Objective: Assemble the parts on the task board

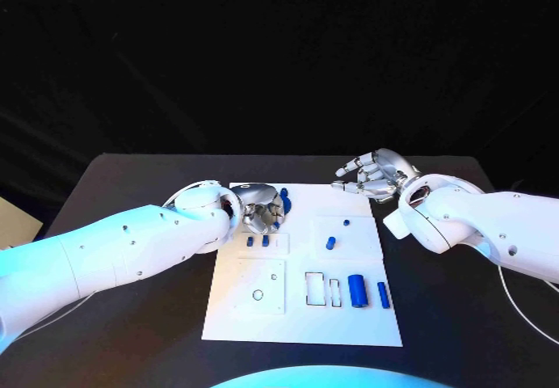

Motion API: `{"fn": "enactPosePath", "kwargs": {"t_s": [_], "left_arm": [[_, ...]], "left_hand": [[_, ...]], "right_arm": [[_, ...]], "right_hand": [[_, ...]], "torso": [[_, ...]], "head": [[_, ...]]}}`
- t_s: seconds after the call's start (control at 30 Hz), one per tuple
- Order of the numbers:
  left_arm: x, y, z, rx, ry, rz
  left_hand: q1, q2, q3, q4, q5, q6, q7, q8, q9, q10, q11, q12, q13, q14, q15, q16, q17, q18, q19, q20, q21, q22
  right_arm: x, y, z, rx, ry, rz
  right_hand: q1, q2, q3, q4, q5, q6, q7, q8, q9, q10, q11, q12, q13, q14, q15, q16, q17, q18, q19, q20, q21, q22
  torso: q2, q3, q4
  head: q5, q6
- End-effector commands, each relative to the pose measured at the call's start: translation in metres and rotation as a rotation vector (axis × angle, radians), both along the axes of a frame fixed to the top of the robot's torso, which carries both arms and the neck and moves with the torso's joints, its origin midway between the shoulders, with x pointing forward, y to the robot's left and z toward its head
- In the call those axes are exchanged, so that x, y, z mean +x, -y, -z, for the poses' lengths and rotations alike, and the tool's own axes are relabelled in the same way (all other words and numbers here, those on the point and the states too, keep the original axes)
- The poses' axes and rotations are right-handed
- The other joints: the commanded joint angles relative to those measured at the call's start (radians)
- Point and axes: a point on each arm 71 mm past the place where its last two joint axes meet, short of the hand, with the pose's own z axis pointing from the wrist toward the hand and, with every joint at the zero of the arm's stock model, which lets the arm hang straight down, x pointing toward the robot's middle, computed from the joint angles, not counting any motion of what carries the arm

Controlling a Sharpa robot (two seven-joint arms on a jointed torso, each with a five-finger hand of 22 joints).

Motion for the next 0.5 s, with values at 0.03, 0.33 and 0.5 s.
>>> {"fn": "enactPosePath", "kwargs": {"t_s": [0.03, 0.33, 0.5], "left_arm": [[-0.0022, -0.0001, 0.007, 0.034, -0.034, 0.001], [-0.0014, 0.0004, 0.0036, -0.003, 0.002, -0.001], [-0.0005, -0.0016, -0.0008, -0.042, 0.023, -0.01]], "left_hand": [[0.0, 0.015, 0.006, -0.016, -0.005, 0.014, -0.003, -0.005, 0.0, 0.019, -0.005, 0.004, 0.002, 0.016, -0.004, 0.011, 0.019, 0.014, 0.006, -0.009, 0.016, 0.014], [-0.014, 0.026, 0.024, -0.047, -0.004, 0.068, -0.012, -0.012, 0.007, 0.072, -0.018, -0.006, -0.003, 0.055, -0.017, 0.032, 0.057, 0.0, 0.058, -0.02, 0.081, 0.092], [-0.024, 0.025, 0.03, -0.055, -0.003, 0.08, -0.013, -0.021, 0.008, 0.088, -0.018, -0.021, -0.008, 0.065, -0.018, 0.034, 0.062, -0.002, 0.069, -0.021, 0.093, 0.106]], "right_arm": [[-0.0008, -0.0021, -0.0002, -0.005, 0.006, -0.02], [-0.0009, -0.0027, -0.0003, -0.004, 0.006, -0.022], [-0.0009, -0.0028, -0.0003, -0.004, 0.007, -0.022]], "right_hand": [[0.002, 0.005, -0.003, -0.003, 0.005, -0.001, -0.002, 0.006, -0.001, -0.002, -0.001, -0.002, -0.001, 0.086, -0.007, -0.005, 0.2, 0.01, 0.076, -0.004, -0.003, 0.23], [0.002, 0.005, -0.003, -0.003, 0.005, -0.001, -0.002, 0.006, -0.001, -0.002, -0.001, -0.002, -0.001, 0.086, -0.007, -0.005, 0.2, 0.01, 0.076, -0.004, -0.003, 0.23], [0.002, 0.005, -0.003, -0.003, 0.005, -0.001, -0.002, 0.007, -0.001, 0.001, -0.001, 0.001, 0.002, 0.086, -0.007, -0.006, 0.199, 0.01, 0.076, -0.004, -0.003, 0.23]], "torso": [[0.0, -0.0001, 0.0], [0.0, -0.0001, -0.0004], [0.0, -0.0009, -0.0005]], "head": [[0.0, 0.0], [0.0, 0.001], [-0.001, 0.003]]}}
